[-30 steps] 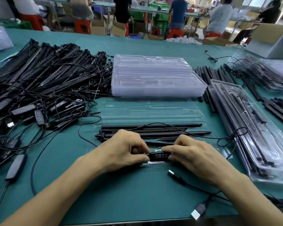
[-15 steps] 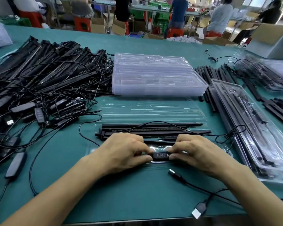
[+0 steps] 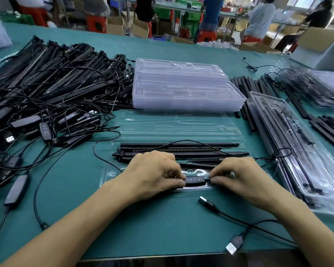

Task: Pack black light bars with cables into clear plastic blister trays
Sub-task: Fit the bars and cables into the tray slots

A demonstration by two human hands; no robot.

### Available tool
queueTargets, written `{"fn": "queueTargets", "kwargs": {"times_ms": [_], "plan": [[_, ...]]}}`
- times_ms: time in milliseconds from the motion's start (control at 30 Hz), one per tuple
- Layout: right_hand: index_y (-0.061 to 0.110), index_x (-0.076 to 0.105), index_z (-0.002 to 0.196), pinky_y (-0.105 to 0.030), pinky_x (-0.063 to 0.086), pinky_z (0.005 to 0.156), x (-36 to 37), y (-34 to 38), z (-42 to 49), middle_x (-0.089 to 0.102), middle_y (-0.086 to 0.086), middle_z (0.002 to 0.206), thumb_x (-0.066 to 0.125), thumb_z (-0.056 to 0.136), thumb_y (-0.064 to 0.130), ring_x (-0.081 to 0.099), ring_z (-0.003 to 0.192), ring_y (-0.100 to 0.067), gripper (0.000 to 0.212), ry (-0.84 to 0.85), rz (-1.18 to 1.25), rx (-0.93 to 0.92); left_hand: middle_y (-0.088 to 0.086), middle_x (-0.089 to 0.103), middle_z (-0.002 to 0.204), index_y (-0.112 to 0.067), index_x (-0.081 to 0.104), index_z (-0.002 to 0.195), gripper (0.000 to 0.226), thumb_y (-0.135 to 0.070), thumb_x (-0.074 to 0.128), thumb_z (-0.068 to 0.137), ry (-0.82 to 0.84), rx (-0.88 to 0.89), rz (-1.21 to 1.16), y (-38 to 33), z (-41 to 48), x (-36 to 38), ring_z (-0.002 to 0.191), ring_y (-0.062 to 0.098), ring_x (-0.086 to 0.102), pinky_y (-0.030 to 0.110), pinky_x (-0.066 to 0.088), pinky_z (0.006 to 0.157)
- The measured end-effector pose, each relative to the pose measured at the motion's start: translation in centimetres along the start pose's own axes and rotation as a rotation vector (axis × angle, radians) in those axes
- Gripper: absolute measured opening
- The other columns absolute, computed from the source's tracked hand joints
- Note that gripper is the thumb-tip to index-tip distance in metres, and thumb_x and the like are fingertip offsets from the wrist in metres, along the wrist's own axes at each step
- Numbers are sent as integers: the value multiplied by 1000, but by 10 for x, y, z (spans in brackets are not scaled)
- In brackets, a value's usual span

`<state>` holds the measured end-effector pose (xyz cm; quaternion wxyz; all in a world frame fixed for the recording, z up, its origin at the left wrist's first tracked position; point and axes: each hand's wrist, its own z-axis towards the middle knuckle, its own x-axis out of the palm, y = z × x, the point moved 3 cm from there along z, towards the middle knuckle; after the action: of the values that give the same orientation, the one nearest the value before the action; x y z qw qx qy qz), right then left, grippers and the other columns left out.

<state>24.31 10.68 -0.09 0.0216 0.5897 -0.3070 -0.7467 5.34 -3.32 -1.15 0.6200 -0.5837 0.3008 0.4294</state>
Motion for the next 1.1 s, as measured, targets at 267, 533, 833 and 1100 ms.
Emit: {"fn": "queueTargets", "kwargs": {"times_ms": [267, 533, 833, 1100], "plan": [[33, 69, 99, -32, 51, 77, 9, 12, -2, 57, 22, 92, 65, 91, 33, 56, 88, 0, 9, 10, -146, -67, -26, 58, 82, -50, 65, 95, 22, -60, 70, 77, 43, -87, -52, -2, 3, 2, 77, -10, 49, 22, 31, 62], [24, 79, 91, -5, 39, 66, 18, 24, 12, 61, 10, 83, 81, 78, 20, 56, 79, 6, 14, 6, 138, 28, -20, 60, 81, -49, 65, 98, 25, -63, 66, 78, -39, -63, -31, 1, -2, 5, 77, -2, 50, 25, 40, 66], [29, 71, 110, -27, 43, 88, -33, 7, -31, 64, 11, 102, 67, 88, 23, 56, 99, -7, 24, -191, -283, 146, -17, 62, 78, -51, 72, 93, 23, -66, 67, 77, -65, -5, -53, 8, -4, 0, 70, -5, 52, 24, 39, 61], [41, 32, 146, -40, 33, 108, -68, -45, -26, 34, 4, 153, 43, 96, 49, 36, 136, -24, 51, 126, -770, 483, -13, 62, 122, -33, 64, 122, 48, -62, 39, 92, -332, -82, 110, 3, 10, -19, 114, 11, 49, 31, 45, 90]]}}
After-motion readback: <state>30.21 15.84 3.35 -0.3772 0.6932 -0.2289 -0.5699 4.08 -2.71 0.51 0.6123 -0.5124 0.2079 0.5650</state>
